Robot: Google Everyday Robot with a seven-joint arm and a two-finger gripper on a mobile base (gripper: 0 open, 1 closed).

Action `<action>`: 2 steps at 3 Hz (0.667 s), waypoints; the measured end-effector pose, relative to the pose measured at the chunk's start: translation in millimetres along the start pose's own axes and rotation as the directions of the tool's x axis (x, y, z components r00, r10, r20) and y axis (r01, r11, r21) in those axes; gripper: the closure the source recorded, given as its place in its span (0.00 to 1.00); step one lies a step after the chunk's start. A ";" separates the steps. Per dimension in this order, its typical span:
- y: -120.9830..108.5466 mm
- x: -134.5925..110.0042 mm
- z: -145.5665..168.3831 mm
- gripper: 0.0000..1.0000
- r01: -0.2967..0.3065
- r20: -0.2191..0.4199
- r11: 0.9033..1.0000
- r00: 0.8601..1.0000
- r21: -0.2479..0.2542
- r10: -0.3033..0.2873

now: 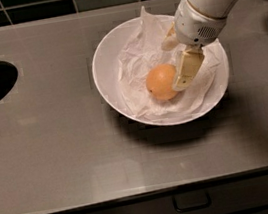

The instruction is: Pick orange from white bowl

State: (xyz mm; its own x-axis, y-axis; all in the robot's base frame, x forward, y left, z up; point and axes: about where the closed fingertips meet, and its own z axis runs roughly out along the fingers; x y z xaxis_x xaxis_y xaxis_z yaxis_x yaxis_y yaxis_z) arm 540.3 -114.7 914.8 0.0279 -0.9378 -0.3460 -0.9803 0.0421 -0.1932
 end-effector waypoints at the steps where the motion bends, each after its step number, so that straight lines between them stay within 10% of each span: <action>1: 1.1 -5.2 7.1 0.28 0.015 0.008 1.000 1.000 -0.015 -0.015; 2: 2.8 -9.0 20.4 0.26 0.025 0.020 0.999 0.999 -0.040 -0.024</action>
Offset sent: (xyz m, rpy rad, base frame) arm 0.0022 0.0174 -0.0196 0.0136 0.0408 0.0513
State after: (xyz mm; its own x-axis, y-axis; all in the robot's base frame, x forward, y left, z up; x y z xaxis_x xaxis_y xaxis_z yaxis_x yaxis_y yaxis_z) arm 541.4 -99.1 898.7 0.0558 -0.9314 -0.3596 -0.9863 0.0047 -0.1651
